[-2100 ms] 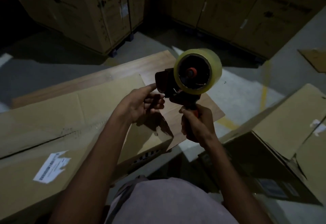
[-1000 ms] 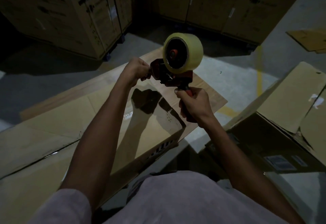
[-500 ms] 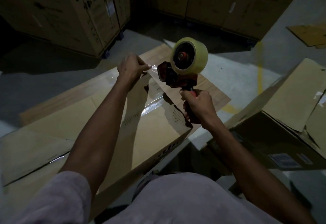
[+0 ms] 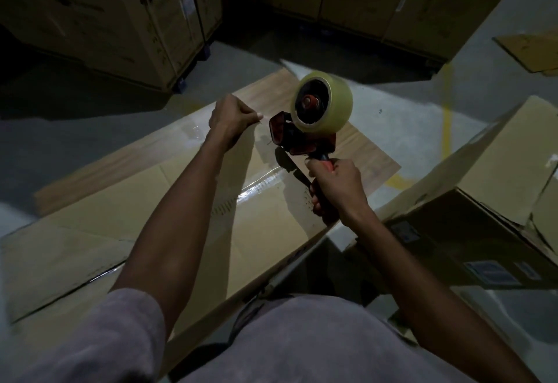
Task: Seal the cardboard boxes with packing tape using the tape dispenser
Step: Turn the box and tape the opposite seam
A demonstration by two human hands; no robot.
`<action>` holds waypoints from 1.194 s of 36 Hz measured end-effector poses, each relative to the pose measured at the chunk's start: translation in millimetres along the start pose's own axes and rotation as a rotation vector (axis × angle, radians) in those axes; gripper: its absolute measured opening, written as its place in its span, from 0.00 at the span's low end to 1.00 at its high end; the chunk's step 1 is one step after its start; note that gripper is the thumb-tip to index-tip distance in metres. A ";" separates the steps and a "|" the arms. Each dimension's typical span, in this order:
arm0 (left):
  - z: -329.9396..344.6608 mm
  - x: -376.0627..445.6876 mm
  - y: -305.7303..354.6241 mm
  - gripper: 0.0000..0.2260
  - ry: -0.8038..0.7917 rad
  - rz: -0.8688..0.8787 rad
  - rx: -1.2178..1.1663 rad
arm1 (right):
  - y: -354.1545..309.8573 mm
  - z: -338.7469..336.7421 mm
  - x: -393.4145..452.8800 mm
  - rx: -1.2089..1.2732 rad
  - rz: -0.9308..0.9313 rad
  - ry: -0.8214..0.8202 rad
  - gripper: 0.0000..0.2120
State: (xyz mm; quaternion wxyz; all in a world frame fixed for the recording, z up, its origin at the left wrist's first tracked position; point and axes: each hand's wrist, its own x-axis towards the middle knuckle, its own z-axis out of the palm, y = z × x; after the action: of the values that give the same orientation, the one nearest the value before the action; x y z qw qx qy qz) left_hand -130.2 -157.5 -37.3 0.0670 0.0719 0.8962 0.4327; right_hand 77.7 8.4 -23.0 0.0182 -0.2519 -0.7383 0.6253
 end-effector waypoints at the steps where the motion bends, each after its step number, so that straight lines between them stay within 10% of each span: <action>1: 0.3 0.5 -0.5 0.08 0.001 -0.004 0.000 | 0.1 0.1 0.1 -0.007 -0.002 0.004 0.15; 24: 10.5 10.9 -2.7 0.16 -0.003 -0.199 -0.162 | 5.6 -0.2 0.9 -0.112 -0.023 0.051 0.16; 32: 23.4 -10.0 -3.9 0.12 0.445 -0.051 0.016 | 4.9 1.8 0.2 -0.123 -0.022 0.053 0.18; 43: 41.1 -28.9 -10.0 0.10 0.288 0.045 0.294 | 5.1 -5.2 5.6 -0.218 -0.042 0.040 0.18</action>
State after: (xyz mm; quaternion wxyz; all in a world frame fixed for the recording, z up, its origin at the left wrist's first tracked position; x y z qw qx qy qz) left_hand -95.1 -137.6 -68.8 -0.0827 0.0382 0.9482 0.3043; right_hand 76.4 15.8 -28.2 0.0187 -0.2495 -0.8066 0.5355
